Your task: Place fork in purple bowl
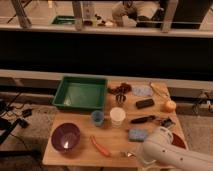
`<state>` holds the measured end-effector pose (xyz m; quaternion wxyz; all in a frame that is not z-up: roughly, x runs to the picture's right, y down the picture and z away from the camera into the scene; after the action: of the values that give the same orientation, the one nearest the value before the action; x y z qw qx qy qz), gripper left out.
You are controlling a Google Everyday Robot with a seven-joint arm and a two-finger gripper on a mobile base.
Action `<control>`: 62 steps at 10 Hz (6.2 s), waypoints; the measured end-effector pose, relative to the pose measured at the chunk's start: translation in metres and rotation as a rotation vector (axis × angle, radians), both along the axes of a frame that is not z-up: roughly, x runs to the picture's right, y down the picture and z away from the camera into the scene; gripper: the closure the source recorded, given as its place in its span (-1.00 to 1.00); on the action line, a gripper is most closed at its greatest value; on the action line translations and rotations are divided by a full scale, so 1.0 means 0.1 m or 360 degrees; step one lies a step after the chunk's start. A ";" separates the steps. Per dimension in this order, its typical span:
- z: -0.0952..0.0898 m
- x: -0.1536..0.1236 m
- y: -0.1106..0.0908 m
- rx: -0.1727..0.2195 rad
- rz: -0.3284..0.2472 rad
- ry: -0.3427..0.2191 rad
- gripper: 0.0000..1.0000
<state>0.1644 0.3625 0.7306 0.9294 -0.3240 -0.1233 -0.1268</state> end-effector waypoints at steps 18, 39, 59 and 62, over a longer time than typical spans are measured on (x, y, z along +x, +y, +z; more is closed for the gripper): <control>0.11 -0.16 -0.18 -0.0076 -0.0193 -0.0038 0.72; -0.83 -0.31 -1.09 0.0192 -0.0093 -0.0065 0.95; -0.97 -2.57 -1.21 0.0256 -0.0440 -0.0248 0.95; -0.95 -2.86 -1.18 0.0269 -0.0431 -0.0326 0.95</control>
<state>-0.1215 0.2441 0.6354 0.9103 -0.2438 -0.1616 -0.2929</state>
